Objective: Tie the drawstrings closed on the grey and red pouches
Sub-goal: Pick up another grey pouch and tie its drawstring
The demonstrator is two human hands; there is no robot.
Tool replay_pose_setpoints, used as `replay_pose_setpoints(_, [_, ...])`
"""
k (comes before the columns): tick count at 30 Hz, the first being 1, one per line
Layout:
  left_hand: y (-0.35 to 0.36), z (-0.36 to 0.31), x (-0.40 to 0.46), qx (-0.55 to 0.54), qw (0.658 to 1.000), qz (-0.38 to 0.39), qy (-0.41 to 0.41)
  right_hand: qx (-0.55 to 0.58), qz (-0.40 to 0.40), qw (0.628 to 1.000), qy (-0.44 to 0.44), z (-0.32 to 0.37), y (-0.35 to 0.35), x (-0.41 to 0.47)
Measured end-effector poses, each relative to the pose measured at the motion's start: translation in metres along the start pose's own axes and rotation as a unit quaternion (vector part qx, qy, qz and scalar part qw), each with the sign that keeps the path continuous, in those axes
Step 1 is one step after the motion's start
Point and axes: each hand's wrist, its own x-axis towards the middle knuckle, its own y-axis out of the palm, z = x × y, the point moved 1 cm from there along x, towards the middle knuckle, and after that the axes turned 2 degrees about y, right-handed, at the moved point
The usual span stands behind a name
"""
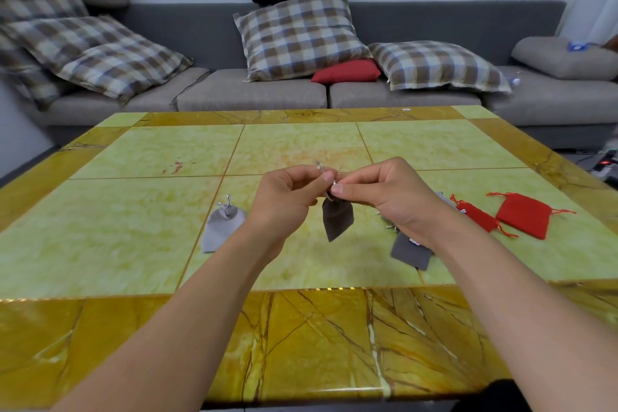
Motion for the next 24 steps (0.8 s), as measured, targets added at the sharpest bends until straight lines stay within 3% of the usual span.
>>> replay_pose_setpoints(4, [-0.003,-0.002,-0.001,-0.002,1.000,-0.004,0.026,-0.020,0.020,1.000,0.007,0.005,0.000,-0.004])
replay_pose_setpoints(11, [0.000,-0.001,-0.001,0.078,0.986,-0.003,0.145,0.005,-0.066,0.998,0.007,0.005,0.003,-0.003])
replay_pose_setpoints(14, [-0.001,-0.001,0.000,0.115,0.975,-0.001,0.188,0.012,-0.062,0.998,0.005,0.006,0.002,-0.004])
replay_pose_setpoints(16, [0.000,0.000,-0.002,0.150,0.963,-0.009,0.224,-0.004,-0.051,0.999,-0.005,0.006,0.003,-0.004])
replay_pose_setpoints(20, [0.002,0.002,-0.004,0.262,0.901,-0.055,0.341,-0.039,-0.032,0.998,-0.021,0.007,0.007,-0.003])
replay_pose_setpoints(24, [0.003,0.002,-0.004,0.266,0.892,-0.049,0.361,-0.042,0.002,0.999,0.004,0.006,0.013,-0.005])
